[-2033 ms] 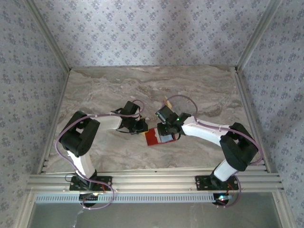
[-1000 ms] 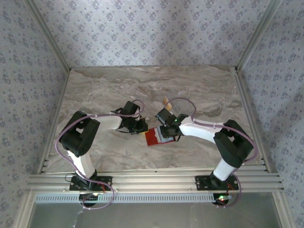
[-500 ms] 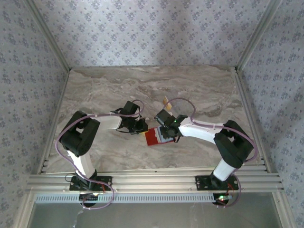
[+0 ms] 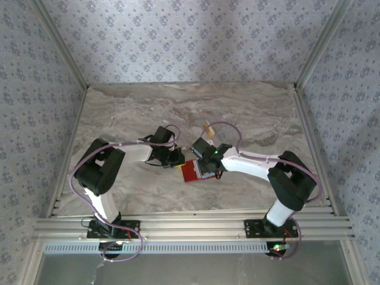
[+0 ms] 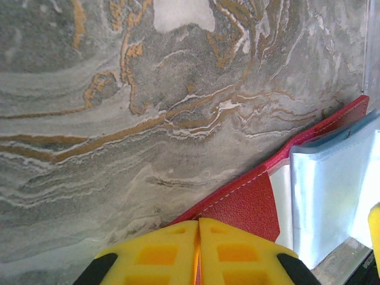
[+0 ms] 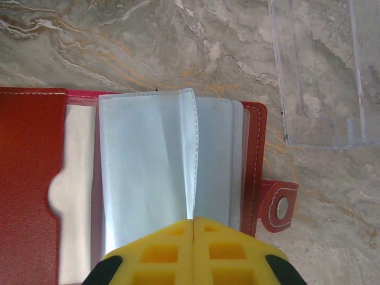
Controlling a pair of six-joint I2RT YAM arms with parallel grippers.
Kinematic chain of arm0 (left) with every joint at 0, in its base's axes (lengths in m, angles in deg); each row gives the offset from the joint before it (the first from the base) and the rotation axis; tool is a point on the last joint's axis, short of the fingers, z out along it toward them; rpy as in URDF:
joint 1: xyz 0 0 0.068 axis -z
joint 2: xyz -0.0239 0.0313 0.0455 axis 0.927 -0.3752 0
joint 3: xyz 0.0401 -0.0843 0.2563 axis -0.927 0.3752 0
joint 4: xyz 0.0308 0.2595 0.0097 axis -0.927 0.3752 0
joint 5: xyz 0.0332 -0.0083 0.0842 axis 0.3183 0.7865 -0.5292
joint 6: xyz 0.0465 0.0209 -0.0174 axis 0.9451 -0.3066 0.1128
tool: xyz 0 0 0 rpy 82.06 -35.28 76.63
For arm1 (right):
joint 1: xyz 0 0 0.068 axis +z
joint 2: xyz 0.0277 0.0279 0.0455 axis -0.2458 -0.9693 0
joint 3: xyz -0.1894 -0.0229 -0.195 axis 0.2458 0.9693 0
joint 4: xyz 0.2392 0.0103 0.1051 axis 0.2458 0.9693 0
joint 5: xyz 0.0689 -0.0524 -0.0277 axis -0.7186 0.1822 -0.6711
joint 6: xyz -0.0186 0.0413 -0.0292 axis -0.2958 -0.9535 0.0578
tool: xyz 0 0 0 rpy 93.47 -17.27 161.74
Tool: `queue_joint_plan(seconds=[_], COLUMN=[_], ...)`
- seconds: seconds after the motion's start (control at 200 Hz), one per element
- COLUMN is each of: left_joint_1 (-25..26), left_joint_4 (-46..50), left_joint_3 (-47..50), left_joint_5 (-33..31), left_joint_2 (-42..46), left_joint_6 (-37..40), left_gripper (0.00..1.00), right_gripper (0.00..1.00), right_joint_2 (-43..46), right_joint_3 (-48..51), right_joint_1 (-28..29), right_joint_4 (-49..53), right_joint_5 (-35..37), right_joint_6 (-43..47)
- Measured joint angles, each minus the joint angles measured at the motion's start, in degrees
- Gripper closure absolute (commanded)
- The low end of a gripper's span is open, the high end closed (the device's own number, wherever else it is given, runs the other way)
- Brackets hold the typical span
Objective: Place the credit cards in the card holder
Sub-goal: Flip over the card slot in the card holder.
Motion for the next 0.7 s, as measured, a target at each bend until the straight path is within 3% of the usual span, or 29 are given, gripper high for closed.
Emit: queue_joint_plan(seconds=[0.325,0.705], left_joint_1=[0.00,0.00], left_joint_4=[0.00,-0.13], left_joint_3=[0.00,0.00], left_joint_5=[0.00,0.13], left_joint_2=[-0.02,-0.02], left_joint_6=[0.00,-0.26], left_gripper=[0.90,0.87], right_gripper=[1.00,0.99], right_joint_2=[1.20,0.24], right_joint_3=[-0.24,0.52], right_joint_1=[0.31,0.11], right_joint_4=[-2.12,-13.27], right_joint_5=[-3.91,-18.93], right_joint_6=[0.28,-0.02])
